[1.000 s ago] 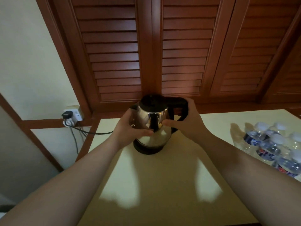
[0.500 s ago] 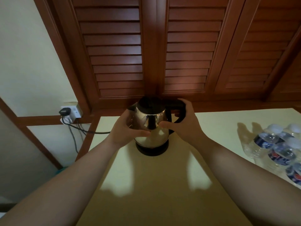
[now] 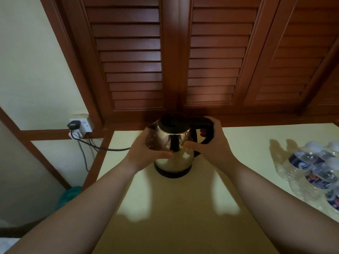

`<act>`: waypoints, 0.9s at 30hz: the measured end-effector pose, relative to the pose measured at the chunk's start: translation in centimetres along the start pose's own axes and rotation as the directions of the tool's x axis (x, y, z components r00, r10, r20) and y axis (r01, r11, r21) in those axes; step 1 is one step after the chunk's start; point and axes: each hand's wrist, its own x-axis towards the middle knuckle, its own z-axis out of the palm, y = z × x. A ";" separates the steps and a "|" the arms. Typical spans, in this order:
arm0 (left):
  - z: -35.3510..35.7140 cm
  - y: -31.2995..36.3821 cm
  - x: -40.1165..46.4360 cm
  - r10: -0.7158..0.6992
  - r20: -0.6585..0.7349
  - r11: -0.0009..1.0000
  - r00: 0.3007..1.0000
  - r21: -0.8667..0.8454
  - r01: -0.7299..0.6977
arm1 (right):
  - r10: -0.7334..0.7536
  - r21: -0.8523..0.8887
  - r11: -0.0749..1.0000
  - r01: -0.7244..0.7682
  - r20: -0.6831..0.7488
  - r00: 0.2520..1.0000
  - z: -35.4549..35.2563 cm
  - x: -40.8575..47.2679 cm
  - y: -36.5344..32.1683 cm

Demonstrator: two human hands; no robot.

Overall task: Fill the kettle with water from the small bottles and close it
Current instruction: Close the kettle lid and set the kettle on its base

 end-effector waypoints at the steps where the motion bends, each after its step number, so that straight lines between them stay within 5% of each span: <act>1: 0.0 0.0 0.1 -0.003 0.008 1.000 1.000 0.003 0.003 | 0.002 -0.003 1.000 -0.002 0.005 1.000 0.0 0.1 0.0; 14: 0.2 -1.5 -0.4 -0.083 0.101 0.986 0.991 -0.134 0.096 | -0.075 -0.196 0.978 0.064 -0.050 0.996 0.1 -0.4 1.1; 20: -0.7 -0.7 -0.4 -0.109 0.166 0.993 0.980 -0.027 0.115 | -0.115 -0.227 0.969 0.098 -0.063 0.991 0.2 -0.6 0.9; 27: 0.6 0.0 -2.4 -0.090 0.064 0.995 0.994 0.044 0.087 | -0.138 -0.303 0.945 0.125 -0.022 0.990 -0.3 -0.9 0.2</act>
